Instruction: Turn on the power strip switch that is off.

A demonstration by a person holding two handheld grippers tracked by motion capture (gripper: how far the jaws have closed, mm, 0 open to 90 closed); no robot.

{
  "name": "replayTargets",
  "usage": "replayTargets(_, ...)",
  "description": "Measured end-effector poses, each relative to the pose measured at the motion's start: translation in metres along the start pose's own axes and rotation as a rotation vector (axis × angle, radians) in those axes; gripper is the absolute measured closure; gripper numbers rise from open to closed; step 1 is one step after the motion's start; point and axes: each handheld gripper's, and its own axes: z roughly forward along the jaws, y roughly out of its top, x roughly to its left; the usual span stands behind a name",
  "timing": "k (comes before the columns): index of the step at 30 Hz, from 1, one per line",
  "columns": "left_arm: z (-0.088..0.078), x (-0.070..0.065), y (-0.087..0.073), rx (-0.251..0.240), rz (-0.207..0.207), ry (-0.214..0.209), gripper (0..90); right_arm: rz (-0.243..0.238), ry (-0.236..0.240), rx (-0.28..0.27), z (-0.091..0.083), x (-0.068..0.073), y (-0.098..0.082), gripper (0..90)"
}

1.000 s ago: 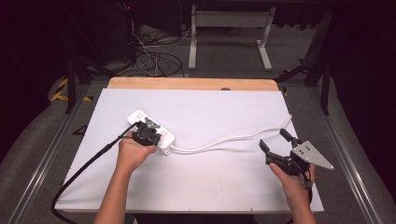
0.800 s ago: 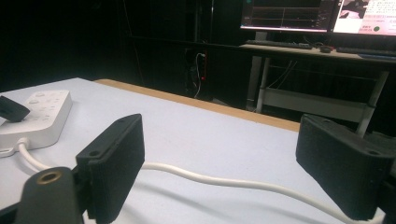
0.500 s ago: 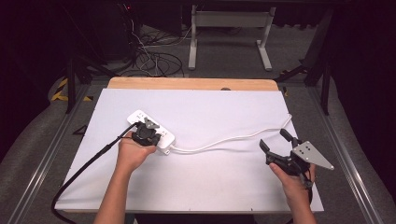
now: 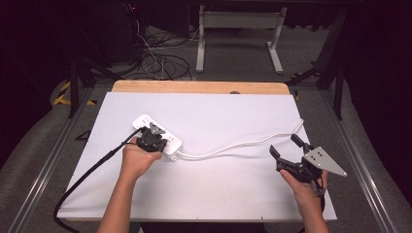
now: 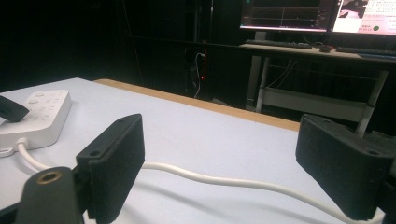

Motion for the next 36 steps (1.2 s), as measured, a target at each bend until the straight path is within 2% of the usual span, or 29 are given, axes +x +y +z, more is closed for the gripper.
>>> replayTargets(4,-0.0001,0.0004,-0.0007,-0.005,0.001,-0.001,90.0,-0.004,-0.001,0.001,0.0005,0.0007,0.0002,16.3)
replayTargets(9,0.0,0.0033,-0.0054,-0.039,-0.03,-0.021,90.0,-0.005,0.0,0.007,0.0015,0.0008,-0.0005,16.5)
replayTargets(20,-0.0005,0.0034,-0.0051,-0.038,0.006,-0.015,90.0,-0.011,0.009,0.017,0.0049,0.0022,-0.0019,16.5)
replayTargets(22,-0.0009,0.0043,-0.0056,-0.052,-0.006,-0.027,90.0,-0.013,0.011,0.016,0.0055,0.0024,-0.002,16.5)
replayTargets(23,-0.0011,0.0046,-0.006,-0.055,0.007,-0.023,89.9,-0.013,0.011,0.017,0.0058,0.0024,-0.0021,16.5)
replayTargets(25,-0.0001,0.0052,-0.0073,-0.071,-0.002,-0.034,89.9,-0.014,0.01,0.022,0.0062,0.0022,-0.0027,16.5)
replayTargets(36,0.0011,0.0015,-0.0087,-0.101,0.013,-0.023,89.8,-0.014,0.008,0.024,0.0067,0.0018,-0.0032,16.5)
